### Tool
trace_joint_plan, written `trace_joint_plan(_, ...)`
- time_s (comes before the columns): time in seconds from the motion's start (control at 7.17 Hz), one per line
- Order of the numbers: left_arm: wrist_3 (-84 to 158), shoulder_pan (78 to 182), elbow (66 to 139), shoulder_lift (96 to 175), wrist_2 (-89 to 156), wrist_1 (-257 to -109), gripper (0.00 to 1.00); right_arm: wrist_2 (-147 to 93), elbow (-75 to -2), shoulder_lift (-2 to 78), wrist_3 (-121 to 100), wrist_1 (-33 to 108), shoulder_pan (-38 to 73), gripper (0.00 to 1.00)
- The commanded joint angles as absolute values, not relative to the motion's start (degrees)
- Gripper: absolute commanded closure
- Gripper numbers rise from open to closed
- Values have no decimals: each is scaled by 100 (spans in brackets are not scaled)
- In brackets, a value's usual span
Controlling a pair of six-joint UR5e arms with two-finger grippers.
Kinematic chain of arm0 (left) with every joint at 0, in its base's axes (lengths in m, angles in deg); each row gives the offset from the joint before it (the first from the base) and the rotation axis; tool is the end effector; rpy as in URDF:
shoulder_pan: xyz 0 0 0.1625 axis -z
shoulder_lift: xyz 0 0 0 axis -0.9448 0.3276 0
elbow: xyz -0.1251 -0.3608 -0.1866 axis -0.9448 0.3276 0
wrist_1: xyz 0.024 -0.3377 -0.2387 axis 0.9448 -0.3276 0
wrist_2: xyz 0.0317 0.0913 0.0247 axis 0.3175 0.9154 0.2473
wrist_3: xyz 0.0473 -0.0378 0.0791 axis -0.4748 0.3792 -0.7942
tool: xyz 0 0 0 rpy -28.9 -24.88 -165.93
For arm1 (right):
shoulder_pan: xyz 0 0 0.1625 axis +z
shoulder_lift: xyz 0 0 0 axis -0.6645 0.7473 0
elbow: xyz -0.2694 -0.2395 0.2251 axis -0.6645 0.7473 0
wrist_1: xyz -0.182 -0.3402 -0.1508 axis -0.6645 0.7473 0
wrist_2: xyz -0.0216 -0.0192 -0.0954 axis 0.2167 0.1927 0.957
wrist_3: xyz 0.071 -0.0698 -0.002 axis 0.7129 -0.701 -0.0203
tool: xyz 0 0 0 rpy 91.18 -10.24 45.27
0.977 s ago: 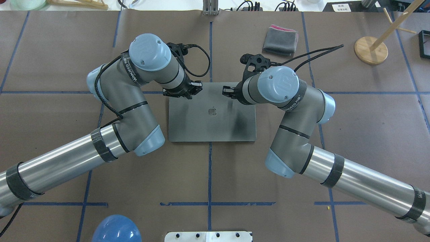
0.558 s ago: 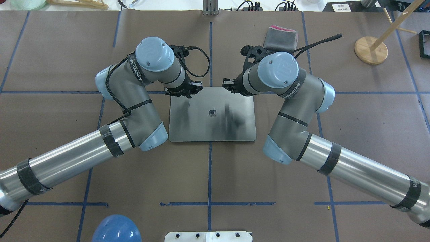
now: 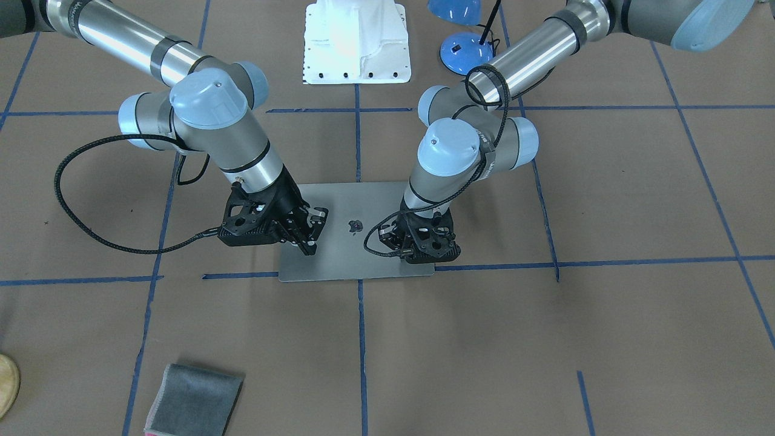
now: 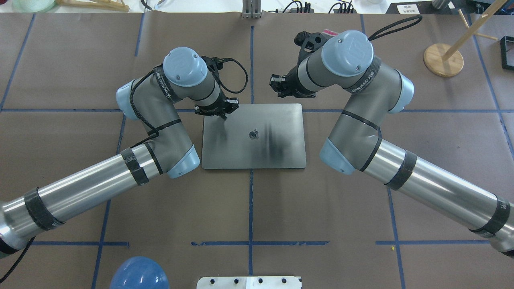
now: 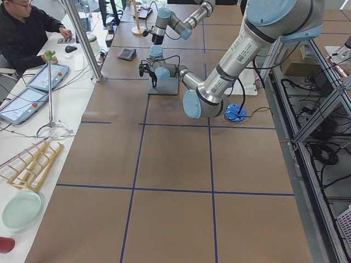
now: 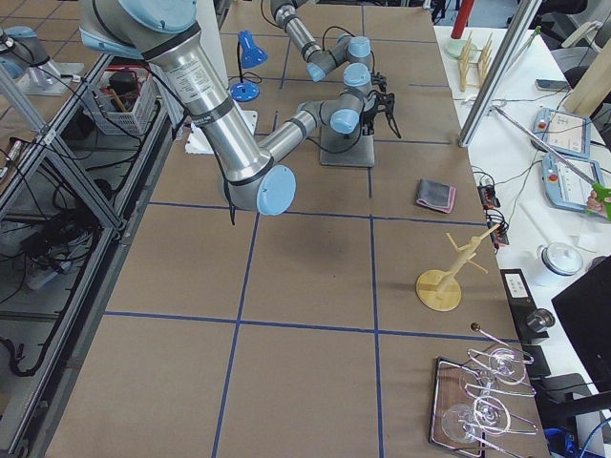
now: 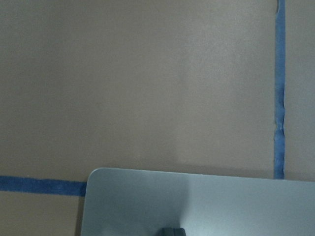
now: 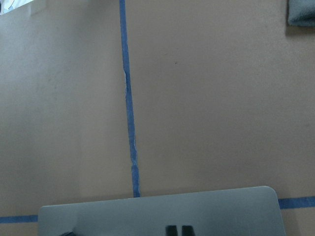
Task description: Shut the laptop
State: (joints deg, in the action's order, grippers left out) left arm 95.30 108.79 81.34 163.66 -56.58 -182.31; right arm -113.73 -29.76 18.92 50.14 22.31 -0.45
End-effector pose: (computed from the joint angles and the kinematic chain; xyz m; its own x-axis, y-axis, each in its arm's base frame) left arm 0.5685 -0.5652 0.2440 0.5527 -0.0888 -0.8286 0.1866 0.9822 0.0192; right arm -0.4800 -0.5525 0.2329 0.4360 0.1045 0.8939 -0.3075 0.9508 0.0389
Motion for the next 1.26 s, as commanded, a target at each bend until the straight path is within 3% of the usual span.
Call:
trace_joint_plan(0.0,9529,11321,8351,16377,-6713,-18205,1,-11842,-3240,1969,5020,2320,281,0)
trace_joint_plan(0.28,9459,11542,9033,16133,-6851,-17516,0,-12457,-4193,2589,4854,3088,886,0)
trace_joint_plan(0.7,7594,12200,11264,14859,-6835,-15278,0,-12372,-6137,3741,1646,5960,1467,0)
trace_joint_plan(0.84,6768,12498,11775,14352,-6834,-14948,0,-12432,-6499,4467,661,6037,1809,0)
trace_joint_plan(1.12,5422,13358,12192,12939,-6887,-14970,0,-12634,-6477,5428,-1255,6012,2739,0)
